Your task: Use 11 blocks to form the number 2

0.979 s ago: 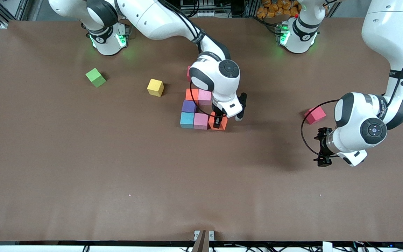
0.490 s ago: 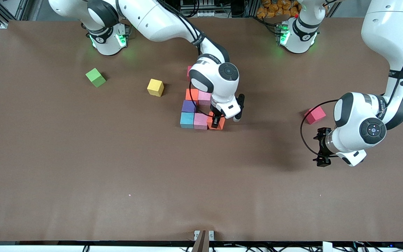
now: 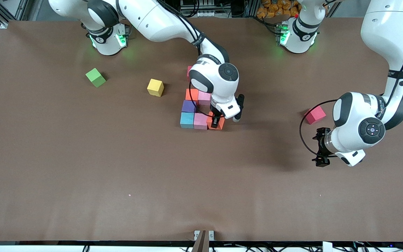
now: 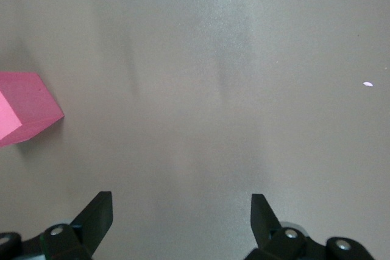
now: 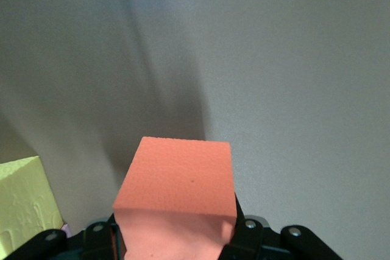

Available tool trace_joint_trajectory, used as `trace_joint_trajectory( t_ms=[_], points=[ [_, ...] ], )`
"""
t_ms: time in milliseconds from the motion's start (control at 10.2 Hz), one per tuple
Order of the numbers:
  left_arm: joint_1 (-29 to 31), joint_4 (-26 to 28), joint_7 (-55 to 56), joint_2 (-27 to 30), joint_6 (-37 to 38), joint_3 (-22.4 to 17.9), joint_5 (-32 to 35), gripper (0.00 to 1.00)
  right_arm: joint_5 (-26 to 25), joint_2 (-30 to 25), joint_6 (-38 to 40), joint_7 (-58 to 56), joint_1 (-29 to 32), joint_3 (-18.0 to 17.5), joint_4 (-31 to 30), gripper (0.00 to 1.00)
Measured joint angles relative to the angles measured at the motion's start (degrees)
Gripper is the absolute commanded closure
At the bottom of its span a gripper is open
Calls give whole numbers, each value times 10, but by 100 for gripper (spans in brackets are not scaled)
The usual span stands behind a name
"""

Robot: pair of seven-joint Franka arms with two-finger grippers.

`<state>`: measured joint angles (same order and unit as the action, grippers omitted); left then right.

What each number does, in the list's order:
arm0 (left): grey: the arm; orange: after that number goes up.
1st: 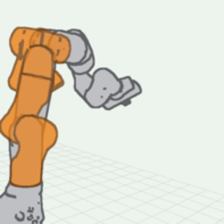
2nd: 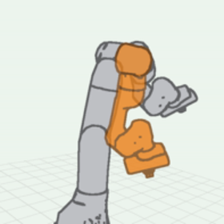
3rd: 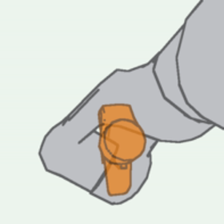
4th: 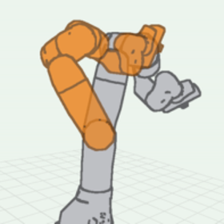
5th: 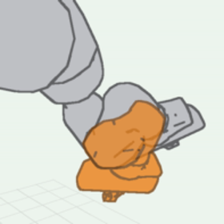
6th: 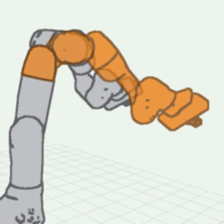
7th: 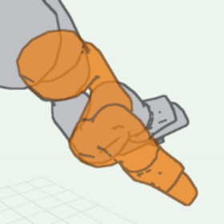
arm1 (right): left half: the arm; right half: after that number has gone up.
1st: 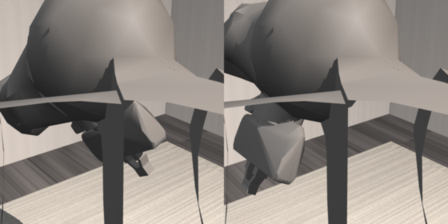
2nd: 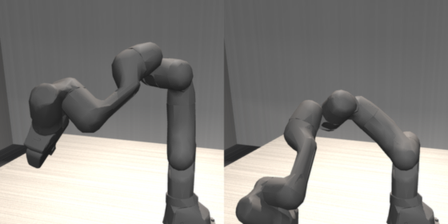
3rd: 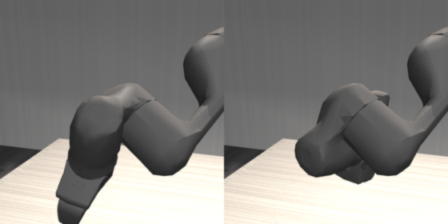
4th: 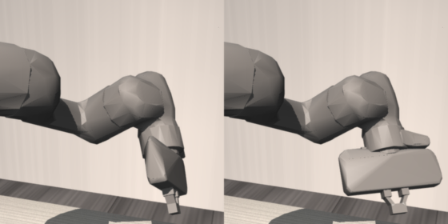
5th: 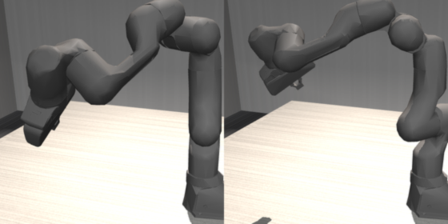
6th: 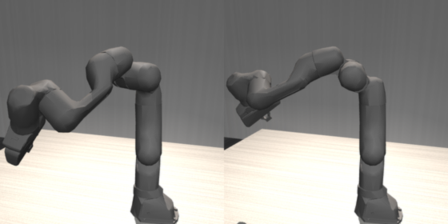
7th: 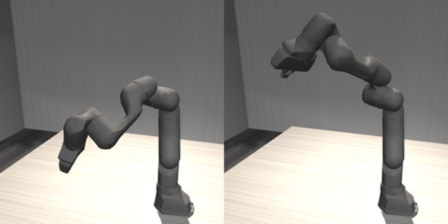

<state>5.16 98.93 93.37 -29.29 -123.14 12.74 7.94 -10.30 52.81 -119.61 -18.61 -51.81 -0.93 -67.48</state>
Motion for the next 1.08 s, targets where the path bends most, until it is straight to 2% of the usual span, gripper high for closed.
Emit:
trace_joint_trajectory(
  t_ms=[294,1077],
  points=[
    [0,0,0,0,-1,1,0,0,0,0,-3,0,0,0,0,27],
    [1,-5,0,2,-4,1,0,0,0,0,-14,0,0,1,0,29]
  ],
)
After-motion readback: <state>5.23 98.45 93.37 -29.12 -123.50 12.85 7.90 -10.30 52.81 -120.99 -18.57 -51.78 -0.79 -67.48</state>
